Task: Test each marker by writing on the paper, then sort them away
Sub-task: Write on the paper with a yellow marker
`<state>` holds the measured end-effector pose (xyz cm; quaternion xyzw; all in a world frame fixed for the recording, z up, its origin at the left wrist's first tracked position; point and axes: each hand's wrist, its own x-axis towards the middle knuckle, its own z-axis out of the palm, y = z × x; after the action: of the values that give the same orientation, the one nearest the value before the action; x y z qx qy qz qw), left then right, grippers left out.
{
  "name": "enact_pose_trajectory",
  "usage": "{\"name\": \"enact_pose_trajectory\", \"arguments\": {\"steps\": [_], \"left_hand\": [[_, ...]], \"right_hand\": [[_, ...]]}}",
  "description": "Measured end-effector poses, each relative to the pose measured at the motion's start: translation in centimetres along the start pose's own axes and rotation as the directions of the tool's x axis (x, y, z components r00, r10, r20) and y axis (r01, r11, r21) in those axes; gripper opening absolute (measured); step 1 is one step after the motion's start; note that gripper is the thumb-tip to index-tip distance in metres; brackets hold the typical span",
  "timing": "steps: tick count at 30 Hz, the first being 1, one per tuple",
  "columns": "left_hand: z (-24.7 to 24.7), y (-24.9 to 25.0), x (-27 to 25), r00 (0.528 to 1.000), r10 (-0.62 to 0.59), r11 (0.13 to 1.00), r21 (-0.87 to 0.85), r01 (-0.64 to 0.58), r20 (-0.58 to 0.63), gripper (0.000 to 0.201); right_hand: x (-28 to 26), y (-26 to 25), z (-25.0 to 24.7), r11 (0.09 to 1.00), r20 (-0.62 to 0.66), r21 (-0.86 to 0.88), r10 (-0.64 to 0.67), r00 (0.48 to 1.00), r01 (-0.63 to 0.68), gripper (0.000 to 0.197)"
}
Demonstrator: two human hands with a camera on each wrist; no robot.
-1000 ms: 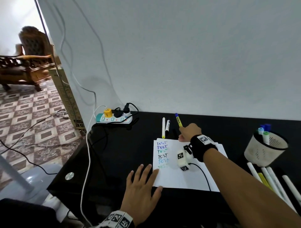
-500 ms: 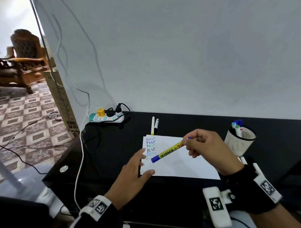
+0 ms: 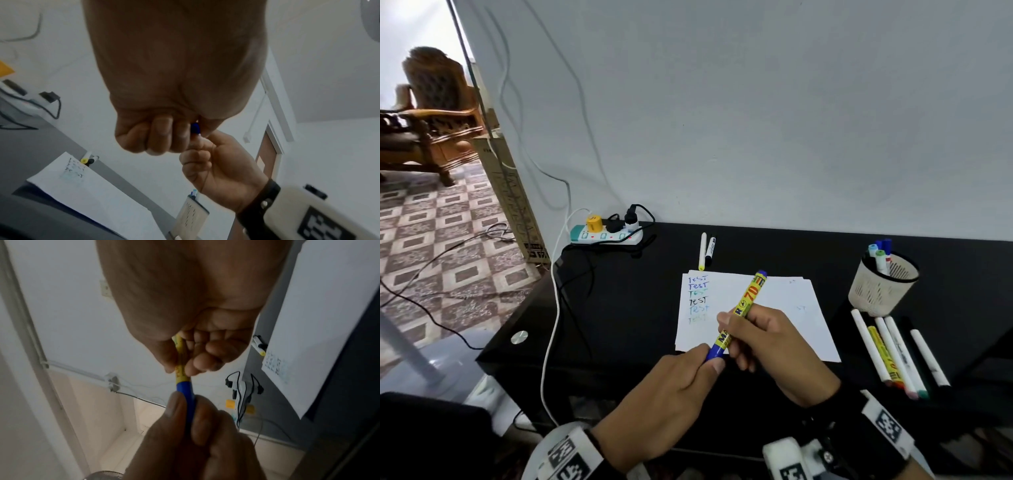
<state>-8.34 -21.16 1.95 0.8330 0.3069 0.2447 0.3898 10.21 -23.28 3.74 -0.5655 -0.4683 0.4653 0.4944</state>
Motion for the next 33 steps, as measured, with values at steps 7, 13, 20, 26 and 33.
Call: {"name": "enact_pose_trajectory", "arguments": {"steps": [7,13,20,26,33], "left_hand": [[-1.7,-0.1,0.0,0.977,-0.089,0.855,-0.489,0.175,0.194,0.043],[-3.0,-4.7,-1.9,0.97,-0.203,0.909,-0.341,0.238,0.135,0.036],[-2.3,-8.4,2.2,0.923,-0.274,0.96,-0.025,0.278,-0.27,0.018],[-0.6,-13.0,5.4,0.925,-0.256,0.936,0.167,0.31,-0.281,0.037],[0.7,-15.2,6.0,0.942,-0.161,0.908,0.33,0.259,-0.296,0.047]], "right_hand": [[1.3,-0.3,0.4,0.915,-0.162,0.402,0.046,0.986,0.023,0.03],[6.5,-0.4,-7.4,0.827,-0.446,0.537,0.114,0.888,0.164,0.023],[9.4,5.4,-1.4,0.924,-0.381,0.378,0.107,0.918,0.049,0.009],[11.0,9.6,3.1,0.985,-0.397,-0.169,-0.025,0.917,-0.047,0.021],[11.3,10.6,3.1,0.947,-0.341,-0.322,-0.138,0.93,0.023,0.011]]}}
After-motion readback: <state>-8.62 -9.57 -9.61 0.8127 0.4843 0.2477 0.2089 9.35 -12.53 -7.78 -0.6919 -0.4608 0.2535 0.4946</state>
